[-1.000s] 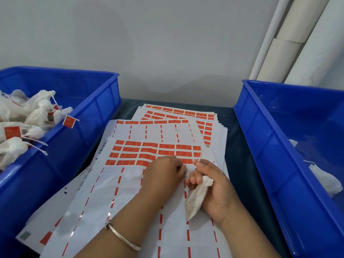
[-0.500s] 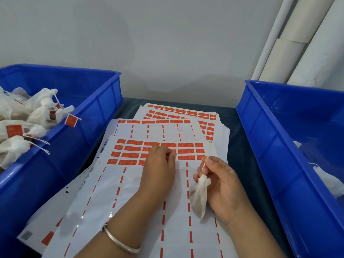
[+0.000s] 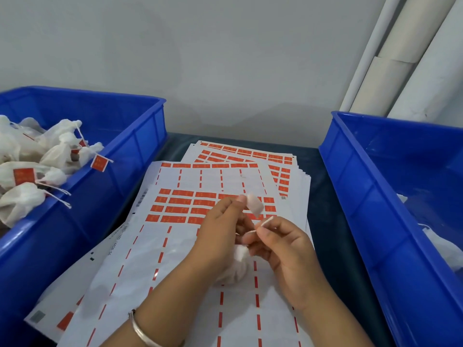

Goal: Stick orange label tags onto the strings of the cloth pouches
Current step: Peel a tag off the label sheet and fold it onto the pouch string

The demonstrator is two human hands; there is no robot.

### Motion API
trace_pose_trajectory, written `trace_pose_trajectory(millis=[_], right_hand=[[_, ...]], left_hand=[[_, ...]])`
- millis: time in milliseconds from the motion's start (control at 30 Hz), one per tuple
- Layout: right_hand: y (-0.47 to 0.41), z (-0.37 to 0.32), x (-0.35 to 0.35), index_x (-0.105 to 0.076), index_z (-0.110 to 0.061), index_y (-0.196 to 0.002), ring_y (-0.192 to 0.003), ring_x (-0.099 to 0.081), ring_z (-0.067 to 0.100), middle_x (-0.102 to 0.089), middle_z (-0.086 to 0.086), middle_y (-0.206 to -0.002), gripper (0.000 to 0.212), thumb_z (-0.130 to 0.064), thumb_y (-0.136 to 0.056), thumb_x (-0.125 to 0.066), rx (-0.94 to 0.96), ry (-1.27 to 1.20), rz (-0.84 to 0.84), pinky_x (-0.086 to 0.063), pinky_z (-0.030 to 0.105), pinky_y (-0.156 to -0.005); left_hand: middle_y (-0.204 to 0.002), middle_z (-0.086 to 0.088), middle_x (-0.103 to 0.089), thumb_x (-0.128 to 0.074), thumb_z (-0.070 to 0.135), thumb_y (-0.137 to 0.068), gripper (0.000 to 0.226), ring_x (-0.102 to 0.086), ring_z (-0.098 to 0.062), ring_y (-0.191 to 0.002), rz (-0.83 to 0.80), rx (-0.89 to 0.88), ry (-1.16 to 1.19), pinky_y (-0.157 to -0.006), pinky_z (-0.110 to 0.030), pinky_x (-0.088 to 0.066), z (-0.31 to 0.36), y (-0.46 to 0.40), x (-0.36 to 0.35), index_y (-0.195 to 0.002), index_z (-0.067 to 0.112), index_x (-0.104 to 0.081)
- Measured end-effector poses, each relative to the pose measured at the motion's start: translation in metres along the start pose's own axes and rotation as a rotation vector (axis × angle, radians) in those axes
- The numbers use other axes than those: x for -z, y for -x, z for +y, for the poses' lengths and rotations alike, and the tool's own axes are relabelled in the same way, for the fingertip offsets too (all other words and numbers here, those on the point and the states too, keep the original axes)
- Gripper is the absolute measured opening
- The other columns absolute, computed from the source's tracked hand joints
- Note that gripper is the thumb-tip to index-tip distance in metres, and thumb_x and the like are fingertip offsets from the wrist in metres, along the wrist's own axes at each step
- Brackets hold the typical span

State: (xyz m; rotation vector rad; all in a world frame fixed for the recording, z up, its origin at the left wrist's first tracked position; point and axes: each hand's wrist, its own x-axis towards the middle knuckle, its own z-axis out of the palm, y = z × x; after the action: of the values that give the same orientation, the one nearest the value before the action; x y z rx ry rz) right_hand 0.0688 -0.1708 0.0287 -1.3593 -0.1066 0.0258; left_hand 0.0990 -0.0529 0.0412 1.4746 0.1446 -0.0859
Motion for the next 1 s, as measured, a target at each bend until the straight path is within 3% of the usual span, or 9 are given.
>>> trace_pose_trajectory(millis=[67, 133, 267, 400, 533, 733, 800, 1000], right_hand=[[-0.001, 0.001, 0.002, -0.073, -0.028, -0.074, -0.062, -0.066, 0.014, -0.071, -0.003, -0.073, 0.022, -0.012, -0.087, -0.064, 0.043, 0.114, 0.128, -0.052, 0.019, -0.059], [-0.001, 0.001, 0.004, -0.072, -0.034, -0.077, -0.067, -0.067, 0.013, -0.072, -0.012, -0.082, 0.023, -0.013, -0.084, -0.067, 0.078, 0.167, 0.216, -0.052, 0.018, -0.058], [-0.001, -0.001, 0.006, -0.072, -0.033, -0.076, -0.063, -0.065, 0.014, -0.073, -0.011, -0.084, 0.020, -0.013, -0.080, -0.069, 0.109, 0.136, 0.274, -0.054, 0.022, -0.057], [0.000, -0.002, 0.005, -0.071, -0.033, -0.074, -0.053, -0.059, 0.011, -0.072, -0.009, -0.077, 0.026, -0.009, -0.083, -0.066, 0.125, 0.120, 0.323, -0.052, 0.019, -0.052], [-0.001, -0.001, 0.007, -0.070, -0.034, -0.074, -0.054, -0.058, 0.009, -0.071, -0.008, -0.077, 0.026, -0.012, -0.086, -0.064, 0.127, 0.135, 0.373, -0.050, 0.018, -0.053], [-0.001, 0.004, 0.010, -0.068, -0.035, -0.076, -0.074, -0.066, 0.007, -0.070, -0.014, -0.086, 0.020, -0.017, -0.085, -0.066, 0.121, 0.144, 0.384, -0.052, 0.016, -0.058], [-0.002, 0.004, 0.010, -0.068, -0.036, -0.075, -0.081, -0.067, 0.009, -0.070, -0.015, -0.089, 0.021, -0.017, -0.085, -0.065, 0.114, 0.123, 0.387, -0.053, 0.017, -0.059], [-0.004, 0.006, 0.012, -0.069, -0.036, -0.074, -0.078, -0.066, 0.020, -0.071, -0.010, -0.085, 0.024, -0.017, -0.088, -0.062, 0.081, 0.074, 0.398, -0.054, 0.023, -0.066]], left_hand=[[-0.058, 0.005, -0.061, -0.044, 0.045, -0.092, 0.028, -0.060, -0.012, -0.055, -0.070, 0.051, -0.047, -0.055, -0.021, -0.051, 0.001, 0.002, 0.001, -0.087, 0.024, -0.061], [-0.060, 0.003, -0.063, -0.042, 0.047, -0.092, 0.030, -0.060, -0.015, -0.060, -0.140, 0.102, -0.107, -0.060, -0.025, -0.050, 0.002, 0.004, 0.001, -0.088, 0.024, -0.061], [-0.062, -0.003, -0.065, -0.038, 0.049, -0.094, 0.039, -0.058, -0.012, -0.057, -0.276, 0.134, -0.125, -0.060, -0.026, -0.046, 0.001, 0.008, -0.002, -0.091, 0.021, -0.065], [-0.054, -0.001, -0.058, -0.039, 0.042, -0.096, 0.033, -0.052, -0.014, -0.056, -0.196, 0.165, -0.128, -0.064, -0.028, -0.045, 0.002, 0.007, -0.006, -0.091, 0.020, -0.063], [-0.067, -0.008, -0.055, -0.047, 0.036, -0.094, 0.029, -0.050, -0.021, -0.066, -0.126, 0.188, -0.084, -0.070, -0.033, -0.045, 0.002, 0.005, -0.007, -0.092, 0.012, -0.064], [-0.051, 0.004, -0.056, -0.052, 0.034, -0.092, 0.023, -0.051, -0.013, -0.055, -0.122, 0.192, -0.049, -0.053, -0.021, -0.045, 0.000, 0.005, -0.006, -0.078, 0.020, -0.065], [-0.055, 0.002, -0.058, -0.053, 0.034, -0.091, 0.021, -0.052, -0.013, -0.056, -0.142, 0.194, -0.045, -0.054, -0.021, -0.044, -0.001, 0.005, -0.006, -0.084, 0.019, -0.066], [-0.067, -0.002, -0.060, -0.054, 0.035, -0.090, 0.020, -0.053, -0.013, -0.056, -0.158, 0.241, 0.005, -0.051, -0.023, -0.043, 0.001, 0.007, -0.005, -0.098, 0.019, -0.063]])
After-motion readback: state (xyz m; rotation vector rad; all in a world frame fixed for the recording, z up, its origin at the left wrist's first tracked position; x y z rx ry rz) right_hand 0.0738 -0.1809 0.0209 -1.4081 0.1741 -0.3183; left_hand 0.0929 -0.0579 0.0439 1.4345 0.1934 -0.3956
